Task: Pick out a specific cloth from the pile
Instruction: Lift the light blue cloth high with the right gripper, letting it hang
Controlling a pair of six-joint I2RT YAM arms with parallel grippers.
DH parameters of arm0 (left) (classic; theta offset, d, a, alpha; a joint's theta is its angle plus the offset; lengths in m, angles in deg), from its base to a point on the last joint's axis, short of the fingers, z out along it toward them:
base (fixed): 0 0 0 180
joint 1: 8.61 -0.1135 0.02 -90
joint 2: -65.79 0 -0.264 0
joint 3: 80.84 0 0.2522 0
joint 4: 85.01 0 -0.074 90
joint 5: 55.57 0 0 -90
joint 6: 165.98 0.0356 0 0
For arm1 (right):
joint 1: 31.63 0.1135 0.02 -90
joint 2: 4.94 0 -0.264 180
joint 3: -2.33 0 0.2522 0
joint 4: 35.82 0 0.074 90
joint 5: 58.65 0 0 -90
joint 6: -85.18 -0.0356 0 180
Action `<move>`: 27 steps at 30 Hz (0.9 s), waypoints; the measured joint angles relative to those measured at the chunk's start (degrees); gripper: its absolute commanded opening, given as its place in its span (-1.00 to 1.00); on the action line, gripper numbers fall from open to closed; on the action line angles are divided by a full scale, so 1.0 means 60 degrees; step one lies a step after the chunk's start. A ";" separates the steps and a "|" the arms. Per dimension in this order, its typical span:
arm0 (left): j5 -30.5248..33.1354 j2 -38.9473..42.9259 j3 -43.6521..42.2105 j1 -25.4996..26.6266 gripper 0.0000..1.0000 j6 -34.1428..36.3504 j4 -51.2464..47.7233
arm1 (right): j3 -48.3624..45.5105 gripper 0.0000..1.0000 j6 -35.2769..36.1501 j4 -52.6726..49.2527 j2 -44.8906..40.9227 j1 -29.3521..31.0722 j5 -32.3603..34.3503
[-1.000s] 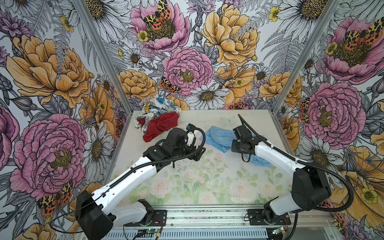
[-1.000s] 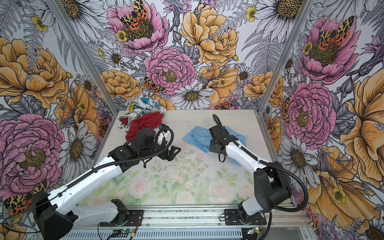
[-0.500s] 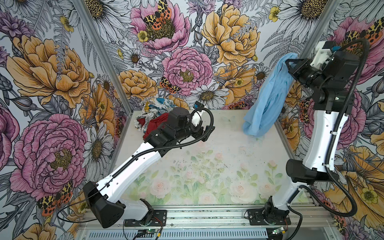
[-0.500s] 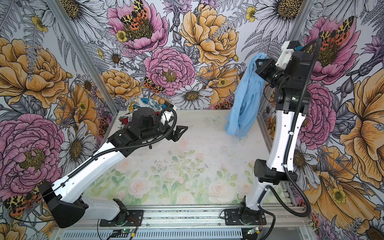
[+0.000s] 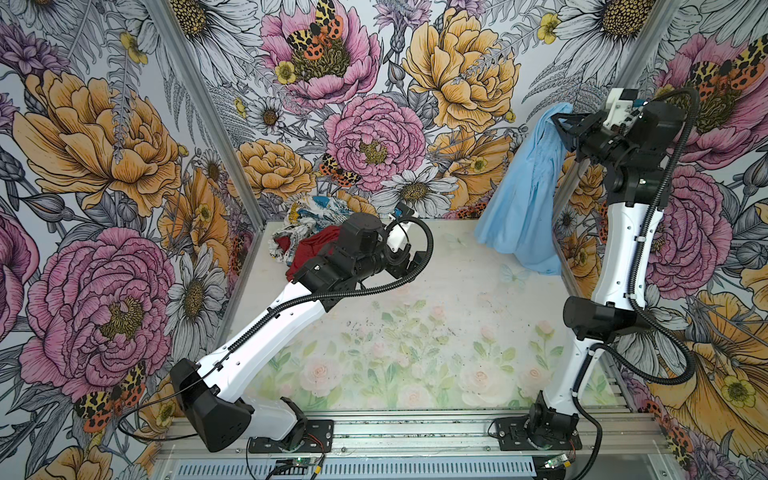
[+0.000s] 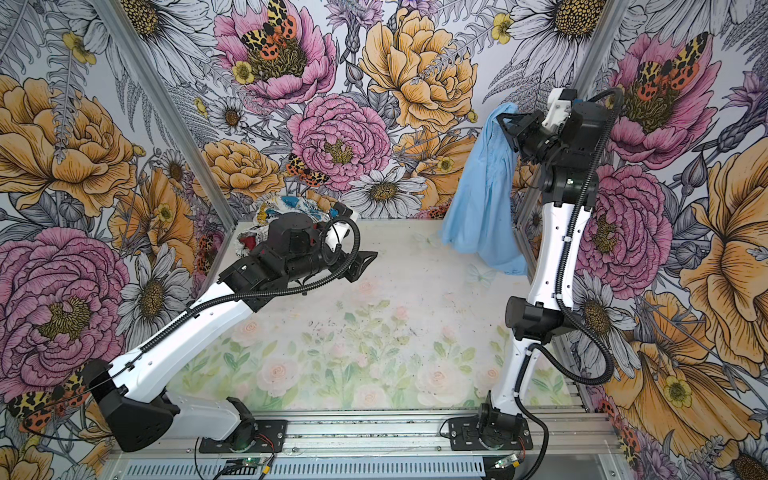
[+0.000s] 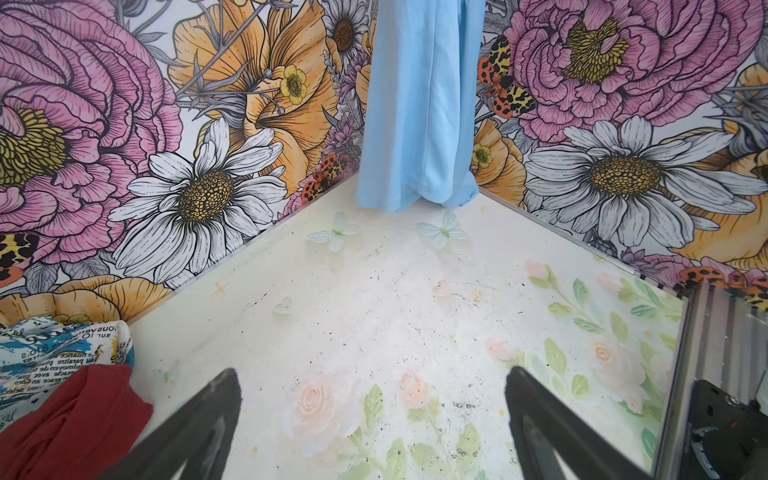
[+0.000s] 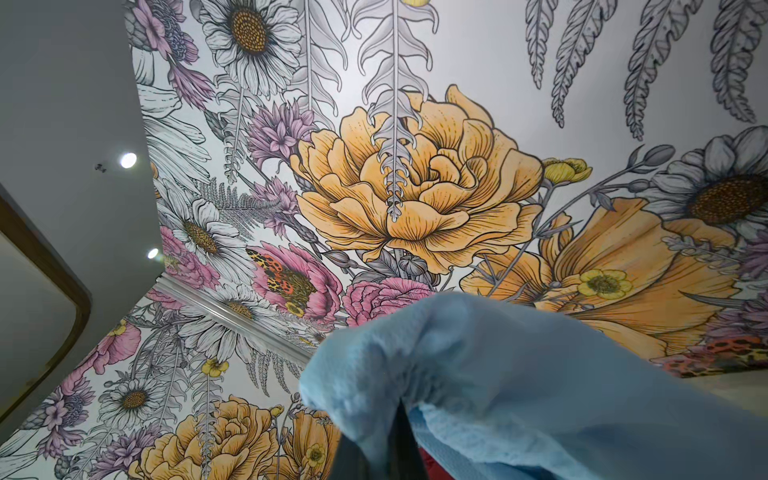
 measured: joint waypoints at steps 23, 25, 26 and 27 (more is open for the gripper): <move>0.0295 -0.0168 -0.0393 0.0135 0.98 -0.0036 0.0408 | 0.0018 -1.00 -0.2350 0.3330 0.0375 -0.1384 -0.0685; 0.0313 -0.0186 -0.0393 0.0193 0.98 -0.0040 0.0408 | -0.0324 -1.00 -0.2306 0.3453 0.0339 -0.1381 -0.0922; 0.0313 -0.0189 -0.0393 0.0197 0.98 -0.0036 0.0408 | -0.0659 -1.00 -0.2226 0.3493 0.0244 -0.1359 -0.1024; 0.0313 -0.0189 -0.0393 0.0222 0.98 -0.0036 0.0412 | -0.1158 -1.00 -0.2124 0.3534 0.0091 -0.1344 -0.1115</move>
